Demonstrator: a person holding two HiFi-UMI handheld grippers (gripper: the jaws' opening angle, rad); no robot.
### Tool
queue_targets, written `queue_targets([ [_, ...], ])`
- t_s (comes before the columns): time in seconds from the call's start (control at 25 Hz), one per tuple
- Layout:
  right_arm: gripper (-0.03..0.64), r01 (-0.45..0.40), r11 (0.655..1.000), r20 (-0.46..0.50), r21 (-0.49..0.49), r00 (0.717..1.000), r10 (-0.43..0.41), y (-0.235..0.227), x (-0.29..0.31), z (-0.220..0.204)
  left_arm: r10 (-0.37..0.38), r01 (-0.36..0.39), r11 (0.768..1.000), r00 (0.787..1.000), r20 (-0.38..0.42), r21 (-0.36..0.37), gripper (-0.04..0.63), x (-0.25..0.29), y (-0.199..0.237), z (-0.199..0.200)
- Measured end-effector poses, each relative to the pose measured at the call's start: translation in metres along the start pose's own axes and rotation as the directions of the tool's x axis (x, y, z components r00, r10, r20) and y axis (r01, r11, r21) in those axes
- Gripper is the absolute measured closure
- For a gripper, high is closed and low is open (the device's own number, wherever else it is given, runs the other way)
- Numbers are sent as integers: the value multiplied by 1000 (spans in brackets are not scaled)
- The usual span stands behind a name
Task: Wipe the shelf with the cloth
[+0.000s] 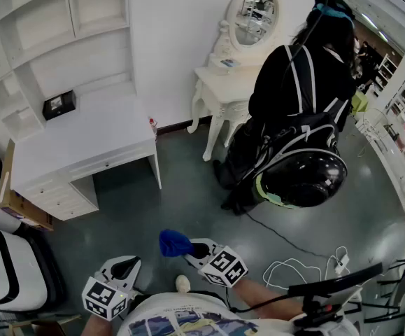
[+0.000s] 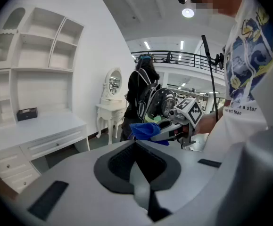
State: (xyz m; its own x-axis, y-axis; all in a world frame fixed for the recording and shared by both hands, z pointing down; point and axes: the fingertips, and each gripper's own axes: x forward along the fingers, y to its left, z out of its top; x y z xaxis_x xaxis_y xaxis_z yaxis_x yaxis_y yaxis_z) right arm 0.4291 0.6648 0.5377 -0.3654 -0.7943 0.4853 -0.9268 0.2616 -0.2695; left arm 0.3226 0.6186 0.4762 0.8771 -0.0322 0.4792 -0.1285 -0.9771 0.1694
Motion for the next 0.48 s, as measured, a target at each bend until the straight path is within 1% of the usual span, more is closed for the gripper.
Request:
queue_targets([
  [0.12,548,9,1000,4,-11,1000,-9,-1,3,6,4,-4,1000,1000,20,-12,581,1,12,3],
  [0.24,548,-5,999,-10,-34,1000,5,-1,13,3,37,-35,999,999,38,-36,581,-4,19,-5],
  [0.32,548,-2,999,-13,-34,1000,1,3,20,8,39,-37,998,998,45,-48,581,-10,26,-10],
  [0.48,548,8,999,-22,-36,1000,-9,9,48,37,45,-41,997,997,67,-64,581,-26,69,-2],
])
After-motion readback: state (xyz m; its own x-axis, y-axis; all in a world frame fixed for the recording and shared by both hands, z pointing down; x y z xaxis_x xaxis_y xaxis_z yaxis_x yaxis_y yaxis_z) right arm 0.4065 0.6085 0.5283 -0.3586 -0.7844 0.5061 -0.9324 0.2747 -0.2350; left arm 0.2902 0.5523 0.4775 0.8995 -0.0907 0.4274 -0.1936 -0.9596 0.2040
